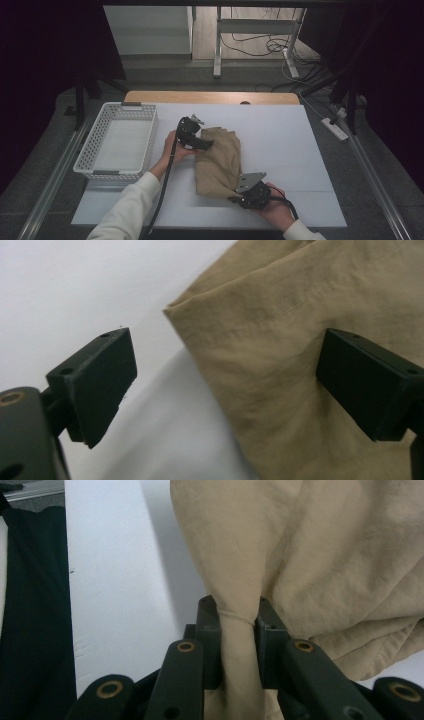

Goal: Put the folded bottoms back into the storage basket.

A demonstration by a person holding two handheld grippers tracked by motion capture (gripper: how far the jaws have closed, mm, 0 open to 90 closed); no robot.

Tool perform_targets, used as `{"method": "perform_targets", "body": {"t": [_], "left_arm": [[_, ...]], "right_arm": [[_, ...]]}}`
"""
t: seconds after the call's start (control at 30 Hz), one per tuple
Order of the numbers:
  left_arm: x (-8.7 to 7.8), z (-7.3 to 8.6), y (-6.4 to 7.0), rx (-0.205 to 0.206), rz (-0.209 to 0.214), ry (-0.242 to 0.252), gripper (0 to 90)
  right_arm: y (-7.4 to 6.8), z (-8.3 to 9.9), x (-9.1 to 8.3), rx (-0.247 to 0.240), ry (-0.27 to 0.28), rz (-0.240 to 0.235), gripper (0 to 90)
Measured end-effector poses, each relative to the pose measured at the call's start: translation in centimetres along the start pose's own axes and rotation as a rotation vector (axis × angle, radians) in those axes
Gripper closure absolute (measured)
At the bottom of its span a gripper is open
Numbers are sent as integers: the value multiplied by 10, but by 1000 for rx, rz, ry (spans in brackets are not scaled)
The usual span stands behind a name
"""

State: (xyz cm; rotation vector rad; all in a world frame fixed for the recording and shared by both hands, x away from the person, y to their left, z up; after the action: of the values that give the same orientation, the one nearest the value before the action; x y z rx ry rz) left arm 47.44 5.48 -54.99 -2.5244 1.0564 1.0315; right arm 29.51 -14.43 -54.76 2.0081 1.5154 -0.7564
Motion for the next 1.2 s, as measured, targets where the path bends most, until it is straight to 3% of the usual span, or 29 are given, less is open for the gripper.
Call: {"method": "perform_targets", "body": {"t": [0.17,0.37,0.43,0.53,0.63,0.8,0.93,1.2], "left_arm": [[6,-1,5,5,31,12,126],[8,2,4,-24,69,14,150],[10,5,6,-36,109,15,178],[15,9,13,-4,167,-5,237],[15,8,18,26,173,-6,312],[14,10,16,8,206,1,392],[10,8,16,24,216,12,525],[5,6,17,32,230,31,633]], "right_arm": [[0,0,0,2,-2,-1,765],[0,0,1,4,0,-3,765],[0,0,1,2,-2,-2,765],[-1,0,1,1,-1,-1,762],[0,0,1,1,-2,-3,762],[0,0,1,1,-2,-1,762],[0,0,2,0,0,-1,763],[-1,0,1,-5,-2,4,762]]}}
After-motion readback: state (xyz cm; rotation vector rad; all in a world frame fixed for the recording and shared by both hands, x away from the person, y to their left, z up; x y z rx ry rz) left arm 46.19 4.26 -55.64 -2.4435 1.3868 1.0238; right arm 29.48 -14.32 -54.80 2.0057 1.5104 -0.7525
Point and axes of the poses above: each handheld gripper's, and its own axes: x roughly forward along the jaws, z roughly out of its underside, y roughly to its right, the point moved 5 cm from there along x, roughly forward along the jaws, and after that the axes turned 6 degrees about y, right-handed, at the moved point
